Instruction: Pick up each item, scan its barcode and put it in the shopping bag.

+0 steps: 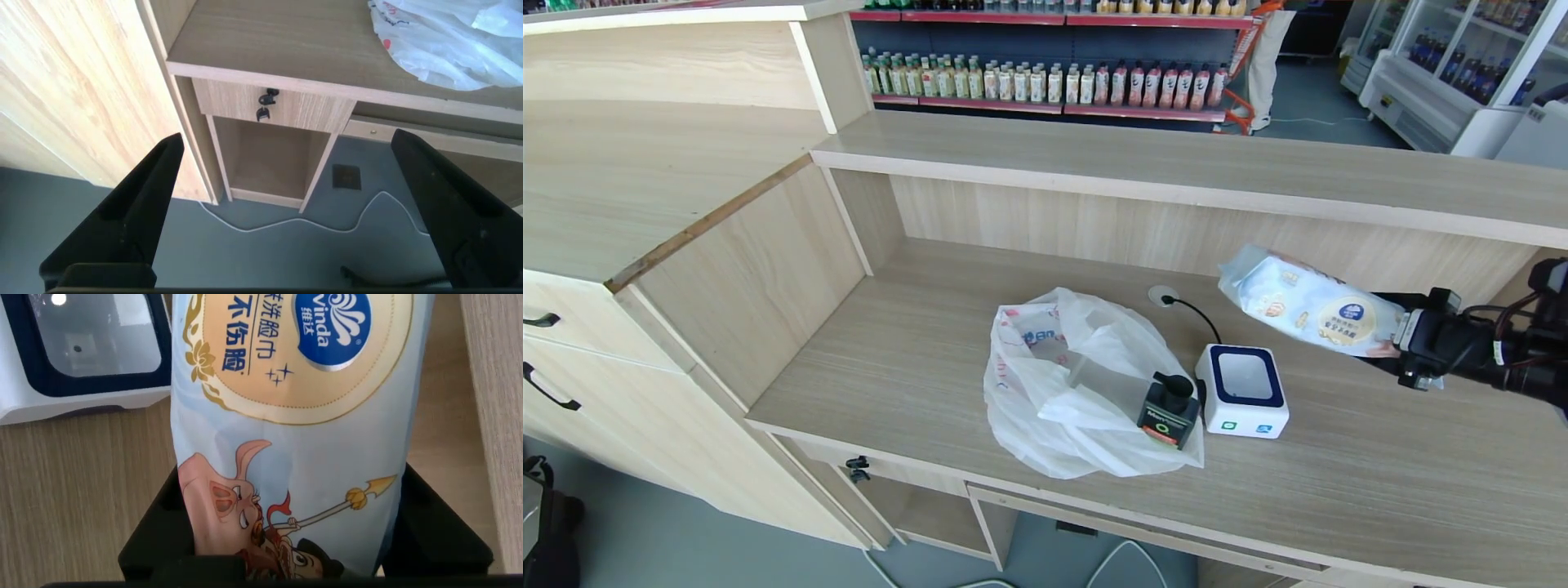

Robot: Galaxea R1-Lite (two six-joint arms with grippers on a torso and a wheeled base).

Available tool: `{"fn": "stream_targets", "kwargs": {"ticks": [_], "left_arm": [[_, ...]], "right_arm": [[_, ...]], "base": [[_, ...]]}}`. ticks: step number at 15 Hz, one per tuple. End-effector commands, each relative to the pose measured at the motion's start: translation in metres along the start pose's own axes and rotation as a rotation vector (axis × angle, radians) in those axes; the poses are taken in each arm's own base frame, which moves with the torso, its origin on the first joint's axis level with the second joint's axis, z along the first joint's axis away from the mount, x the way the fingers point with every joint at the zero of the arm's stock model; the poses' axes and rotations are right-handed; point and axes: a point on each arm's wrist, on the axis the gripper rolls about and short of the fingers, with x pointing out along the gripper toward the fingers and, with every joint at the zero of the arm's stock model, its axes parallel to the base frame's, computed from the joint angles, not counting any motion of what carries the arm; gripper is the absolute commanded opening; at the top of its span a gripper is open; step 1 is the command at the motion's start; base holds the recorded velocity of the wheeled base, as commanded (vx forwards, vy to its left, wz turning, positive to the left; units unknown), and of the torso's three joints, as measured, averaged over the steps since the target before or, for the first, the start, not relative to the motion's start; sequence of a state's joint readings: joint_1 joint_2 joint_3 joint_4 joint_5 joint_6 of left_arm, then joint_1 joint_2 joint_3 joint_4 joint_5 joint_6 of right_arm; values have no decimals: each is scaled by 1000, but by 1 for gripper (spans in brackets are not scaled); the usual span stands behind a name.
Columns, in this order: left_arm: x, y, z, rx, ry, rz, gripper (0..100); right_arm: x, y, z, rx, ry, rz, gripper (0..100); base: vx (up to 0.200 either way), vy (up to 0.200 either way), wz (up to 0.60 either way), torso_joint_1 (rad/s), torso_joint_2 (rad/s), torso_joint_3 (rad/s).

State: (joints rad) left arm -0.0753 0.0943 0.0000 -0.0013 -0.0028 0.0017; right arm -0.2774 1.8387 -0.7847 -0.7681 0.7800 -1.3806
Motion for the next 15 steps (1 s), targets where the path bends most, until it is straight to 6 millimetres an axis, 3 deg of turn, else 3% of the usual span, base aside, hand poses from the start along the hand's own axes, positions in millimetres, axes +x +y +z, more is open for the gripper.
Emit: {"fn": "stream_targets", "kwargs": {"ticks": [1,7,15], "left_arm": [[0,0,0,0,1,0,100],[0,0,0,0,1,0,100],[0,0,0,0,1,0,100]], "right_arm": [[4,7,-4,22,2,19,0],[17,23,-7,43,-27,67,0],[22,7,-7,-160,-49,-53,0]], "base": [[0,0,0,0,0,0],[0,0,0,0,0,0],[0,0,0,0,0,0]]}}
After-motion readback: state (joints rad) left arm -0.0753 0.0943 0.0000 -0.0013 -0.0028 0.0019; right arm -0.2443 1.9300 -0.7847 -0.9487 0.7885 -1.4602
